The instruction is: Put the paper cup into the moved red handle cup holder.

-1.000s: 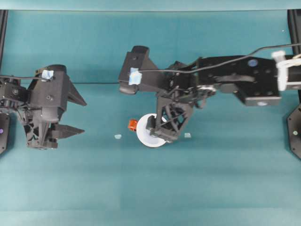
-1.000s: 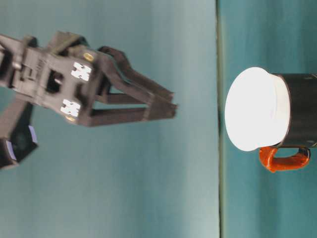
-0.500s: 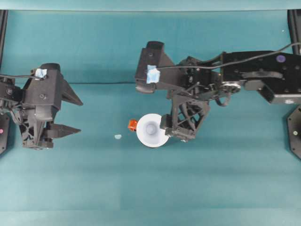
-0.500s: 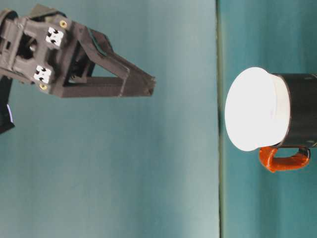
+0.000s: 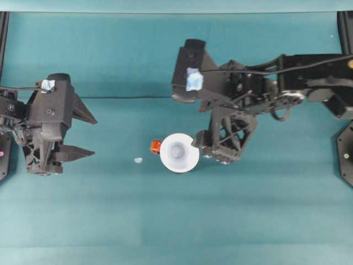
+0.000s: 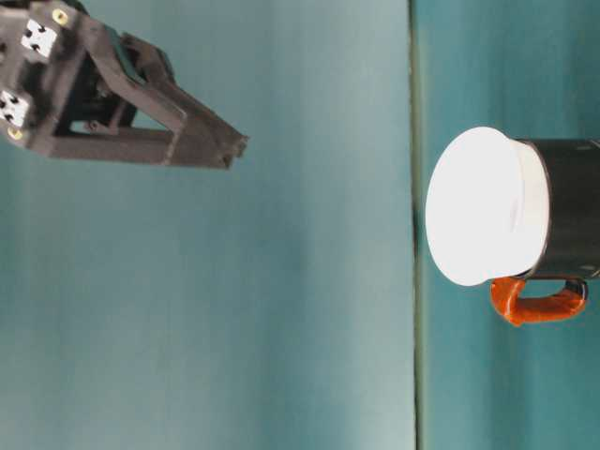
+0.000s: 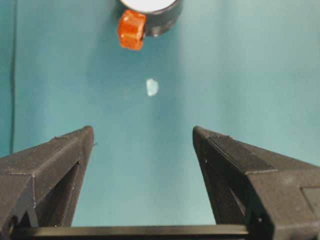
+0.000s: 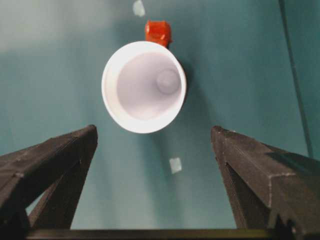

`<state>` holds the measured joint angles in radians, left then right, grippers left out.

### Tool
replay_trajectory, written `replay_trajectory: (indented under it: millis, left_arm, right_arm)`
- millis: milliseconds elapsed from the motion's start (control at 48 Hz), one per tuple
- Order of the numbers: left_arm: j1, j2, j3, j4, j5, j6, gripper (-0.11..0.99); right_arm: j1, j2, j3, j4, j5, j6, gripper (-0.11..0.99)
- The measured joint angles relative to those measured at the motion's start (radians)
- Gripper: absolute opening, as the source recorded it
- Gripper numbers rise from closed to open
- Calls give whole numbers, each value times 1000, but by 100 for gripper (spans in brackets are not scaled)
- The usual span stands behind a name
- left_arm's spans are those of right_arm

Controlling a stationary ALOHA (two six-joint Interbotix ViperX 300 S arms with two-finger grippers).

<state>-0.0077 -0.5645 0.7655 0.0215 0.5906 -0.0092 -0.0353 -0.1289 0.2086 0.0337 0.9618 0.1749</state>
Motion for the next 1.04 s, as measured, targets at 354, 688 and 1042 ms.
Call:
replay_trajectory:
  millis: [354, 688, 1042]
  left_arm:
    - [0, 2, 0, 0, 0, -2, 85]
    - [0, 2, 0, 0, 0, -2, 85]
    - [0, 0, 0, 0, 0, -2, 85]
  right_arm:
    - [6, -43, 17, 0, 0, 0, 71]
    - [8, -49, 18, 0, -2, 0, 70]
    - [9, -49, 20, 0, -2, 0, 70]
